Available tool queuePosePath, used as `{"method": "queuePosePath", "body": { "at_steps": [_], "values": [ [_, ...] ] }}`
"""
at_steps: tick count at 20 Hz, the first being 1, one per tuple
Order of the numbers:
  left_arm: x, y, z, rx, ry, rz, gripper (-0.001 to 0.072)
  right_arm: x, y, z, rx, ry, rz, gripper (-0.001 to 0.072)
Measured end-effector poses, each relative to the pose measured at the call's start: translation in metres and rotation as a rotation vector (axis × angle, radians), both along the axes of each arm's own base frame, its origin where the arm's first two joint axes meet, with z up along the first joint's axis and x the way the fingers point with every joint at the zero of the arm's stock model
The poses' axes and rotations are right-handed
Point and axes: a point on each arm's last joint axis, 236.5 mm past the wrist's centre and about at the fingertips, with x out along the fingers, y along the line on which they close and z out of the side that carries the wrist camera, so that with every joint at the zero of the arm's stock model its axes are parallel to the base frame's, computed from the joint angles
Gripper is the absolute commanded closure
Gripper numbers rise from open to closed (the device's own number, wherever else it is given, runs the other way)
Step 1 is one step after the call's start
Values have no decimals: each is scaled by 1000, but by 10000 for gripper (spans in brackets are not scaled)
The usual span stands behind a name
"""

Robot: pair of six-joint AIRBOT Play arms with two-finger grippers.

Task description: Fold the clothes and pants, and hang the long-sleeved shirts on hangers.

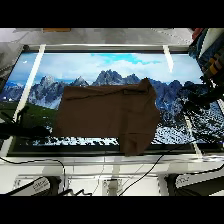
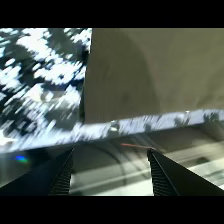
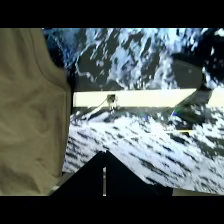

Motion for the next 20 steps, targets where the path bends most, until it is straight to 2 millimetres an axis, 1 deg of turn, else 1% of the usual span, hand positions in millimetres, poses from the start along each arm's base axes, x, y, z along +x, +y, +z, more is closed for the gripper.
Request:
{"method": "queuePosePath", "body": {
  "at_steps": [2,4,5,6,8,10,11,13,15,18,19,20],
  "values": [
    [5,-5,-14,-44,13,36,177,3,-1,-1,-4,-10,-6,691],
    [11,-12,-23,-97,25,72,181,3,-1,-1,-3,-14,-6,691],
    [13,-15,-27,-122,31,89,222,4,-1,-2,-3,-16,-6,690],
    [15,-15,-31,-129,35,99,296,4,-1,-2,-4,-17,-8,691],
    [20,-15,-37,-136,21,112,344,4,-1,-2,-5,-19,-2,692],
    [25,-16,-40,-140,2,112,471,0,-1,-4,-4,-17,28,701],
    [29,-15,-41,-137,-13,116,522,-6,1,-6,1,-1,50,701],
    [35,-12,-43,-126,-39,126,695,-25,7,-17,29,58,92,701],
    [38,-10,-44,-121,-51,132,697,-51,19,-31,87,132,131,700],
    [40,-11,-44,-127,-60,137,696,-97,52,-51,218,231,191,694],
    [41,-11,-43,-127,-61,137,696,-112,66,-58,273,257,204,577],
    [41,-11,-43,-129,-62,138,696,-123,80,-62,330,269,207,437]
  ]
}}
